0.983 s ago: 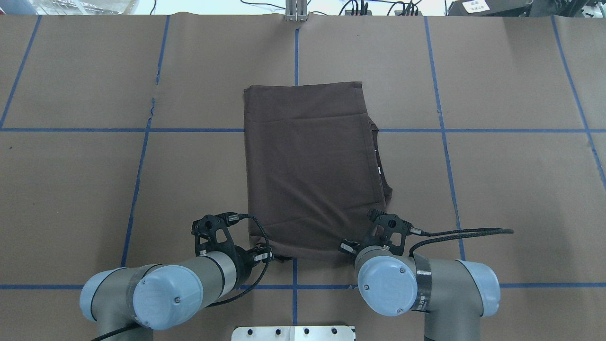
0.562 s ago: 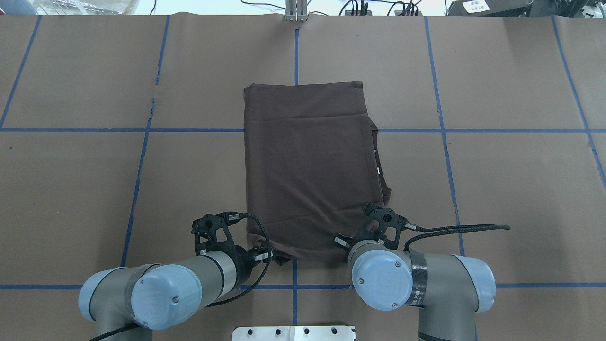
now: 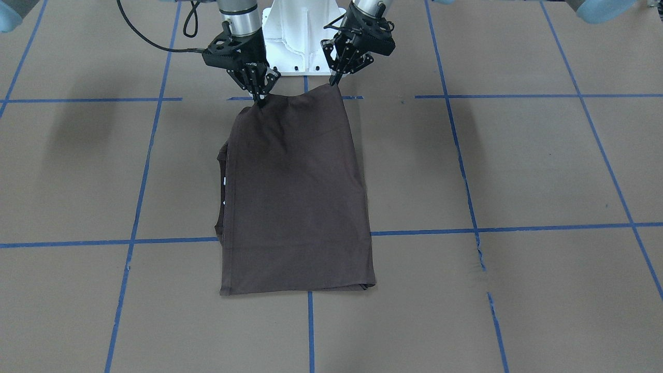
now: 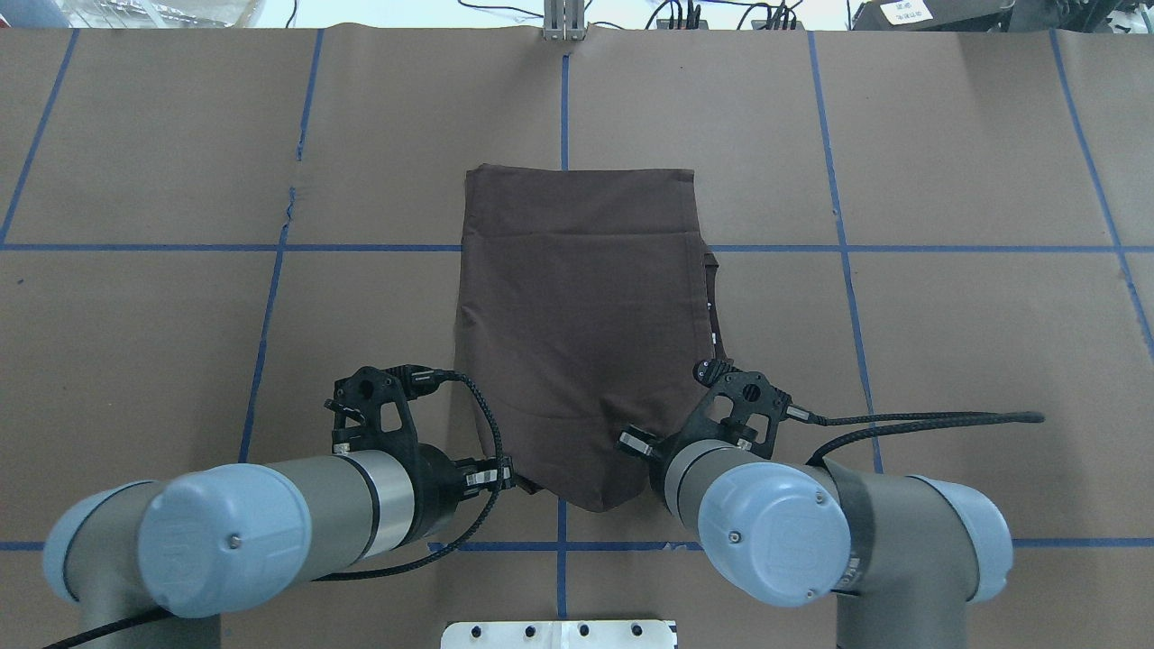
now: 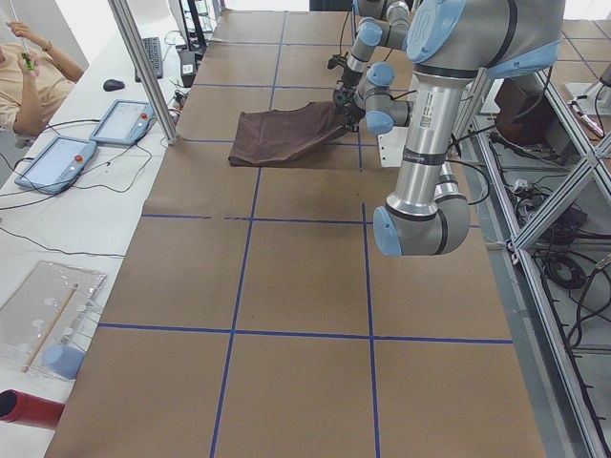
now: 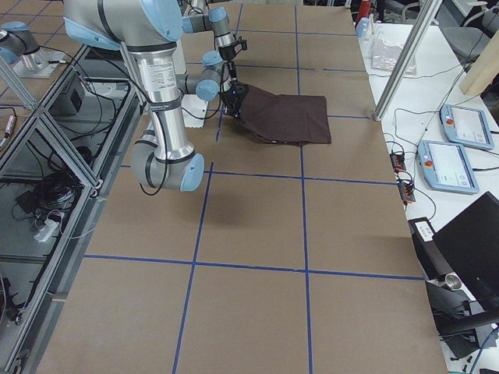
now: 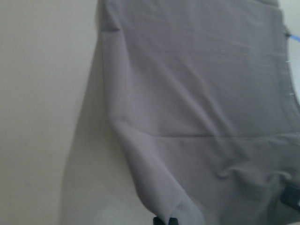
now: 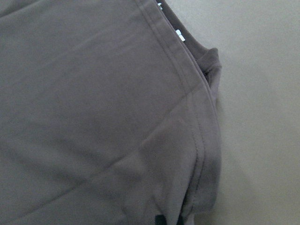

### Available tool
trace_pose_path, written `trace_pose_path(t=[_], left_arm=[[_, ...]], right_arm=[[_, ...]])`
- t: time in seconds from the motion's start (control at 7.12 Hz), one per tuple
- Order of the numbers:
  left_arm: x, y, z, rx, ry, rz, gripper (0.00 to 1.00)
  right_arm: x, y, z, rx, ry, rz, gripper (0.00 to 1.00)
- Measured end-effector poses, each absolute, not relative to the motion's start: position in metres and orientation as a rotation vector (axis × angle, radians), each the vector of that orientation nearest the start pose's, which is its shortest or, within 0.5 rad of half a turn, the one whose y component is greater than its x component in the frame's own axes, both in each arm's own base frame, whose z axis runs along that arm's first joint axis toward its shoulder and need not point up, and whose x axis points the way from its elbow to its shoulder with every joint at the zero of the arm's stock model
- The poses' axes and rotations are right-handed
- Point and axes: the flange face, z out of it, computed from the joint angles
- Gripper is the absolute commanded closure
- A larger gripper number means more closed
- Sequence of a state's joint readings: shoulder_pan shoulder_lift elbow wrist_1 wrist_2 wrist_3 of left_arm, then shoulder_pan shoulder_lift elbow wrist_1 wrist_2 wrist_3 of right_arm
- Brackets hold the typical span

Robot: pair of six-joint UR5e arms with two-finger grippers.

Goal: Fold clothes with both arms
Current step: 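Lift the near edge with both grippers and fold it away from the robot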

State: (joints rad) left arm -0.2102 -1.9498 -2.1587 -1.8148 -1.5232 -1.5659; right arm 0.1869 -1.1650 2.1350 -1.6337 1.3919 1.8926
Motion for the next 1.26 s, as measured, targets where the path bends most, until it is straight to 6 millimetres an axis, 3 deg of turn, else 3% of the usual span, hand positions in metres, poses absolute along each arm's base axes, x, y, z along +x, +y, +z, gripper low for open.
trace_pose_path(t=[0.28, 0.42, 0.56, 0.7, 0.84, 1.26], left_arm=[[0.394, -0.222, 0.133, 0.099, 1.229, -0.160, 1.00], [0.367, -0.214, 0.123, 0.079, 1.227, -0.149, 1.00], [0.363, -0.213, 0.123, 0.074, 1.208, -0.150, 1.00], [0.377, -0.225, 0.127, 0.087, 1.174, -0.160, 1.00], [0.399, -0.249, 0.129, 0.124, 1.138, -0.171, 1.00], [0.439, -0.364, 0.157, 0.277, 1.070, -0.208, 1.00]], right_arm=[[-0.428, -0.215, 0.163, 0.063, -1.005, 0.531, 1.00], [-0.409, -0.203, 0.153, 0.049, -1.008, 0.514, 1.00], [-0.412, -0.198, 0.156, 0.048, -0.981, 0.506, 1.00], [-0.428, -0.202, 0.168, 0.060, -0.934, 0.509, 1.00], [-0.444, -0.215, 0.180, 0.080, -0.888, 0.524, 1.00], [-0.485, -0.273, 0.205, 0.138, -0.807, 0.593, 1.00]])
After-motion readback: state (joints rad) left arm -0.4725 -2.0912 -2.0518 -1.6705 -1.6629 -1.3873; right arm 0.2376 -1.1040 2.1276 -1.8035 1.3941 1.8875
